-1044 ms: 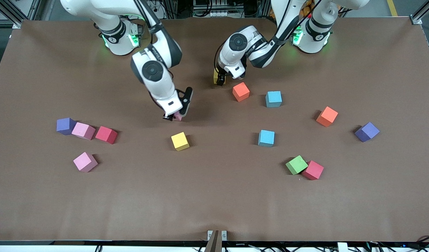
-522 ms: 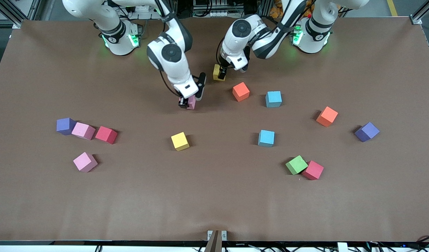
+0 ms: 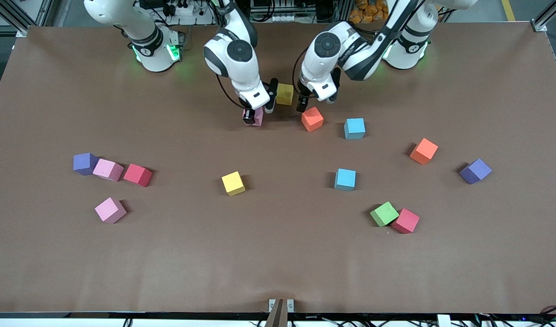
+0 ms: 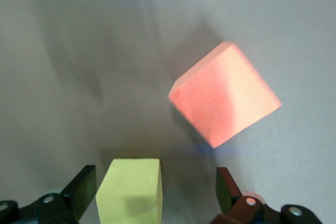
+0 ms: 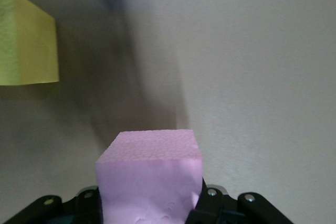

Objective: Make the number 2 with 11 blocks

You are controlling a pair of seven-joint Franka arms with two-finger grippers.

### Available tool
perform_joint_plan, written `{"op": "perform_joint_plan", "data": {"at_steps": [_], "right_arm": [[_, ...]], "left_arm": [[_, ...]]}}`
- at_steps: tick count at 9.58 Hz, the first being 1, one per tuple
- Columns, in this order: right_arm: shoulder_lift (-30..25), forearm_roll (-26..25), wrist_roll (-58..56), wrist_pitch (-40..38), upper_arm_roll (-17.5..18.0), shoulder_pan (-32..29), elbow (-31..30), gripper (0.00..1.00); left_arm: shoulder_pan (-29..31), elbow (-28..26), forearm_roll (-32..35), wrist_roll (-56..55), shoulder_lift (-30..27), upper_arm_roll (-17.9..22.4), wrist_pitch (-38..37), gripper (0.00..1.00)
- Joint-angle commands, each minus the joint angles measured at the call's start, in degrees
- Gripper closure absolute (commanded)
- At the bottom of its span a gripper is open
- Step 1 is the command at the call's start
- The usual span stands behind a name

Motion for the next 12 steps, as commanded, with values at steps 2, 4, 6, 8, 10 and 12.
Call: {"op": "perform_joint_plan", "data": {"at_steps": [2,4,6,8,10,12], "right_arm": [[-1.79,0.8,5.69,2.87,-1.57,6.32,-3.99,0.48],[-1.26,0.8,10.07,3.13,-1.57,8.87,-3.99,0.49],[-0.56,0.8,13.25,4.45,-1.57,10.37,-3.99,0.49],[1.02,0.8,15.27,6.2,-1.57,12.21,-3.99,0.49],[2.43,0.8,17.13,7.7,-1.57,13.8,-3.91,0.49],[2.61,0.8,17.13,8.06,-1.57,14.16,-3.73,0.5]], "left_arm": [[6.09,4.77,0.53,21.32,-2.04,0.02,-13.4,0.0],[6.55,7.94,0.53,27.33,-1.0,4.48,-14.48,0.0],[6.55,11.97,0.53,32.44,1.81,8.01,-17.71,0.0],[6.03,14.19,0.53,32.9,4.1,8.63,-19.06,0.0],[5.5,14.11,0.45,32.81,5.86,8.55,-19.06,0.0],[4.97,13.93,-0.08,32.38,6.66,8.46,-19.15,0.0]]}}
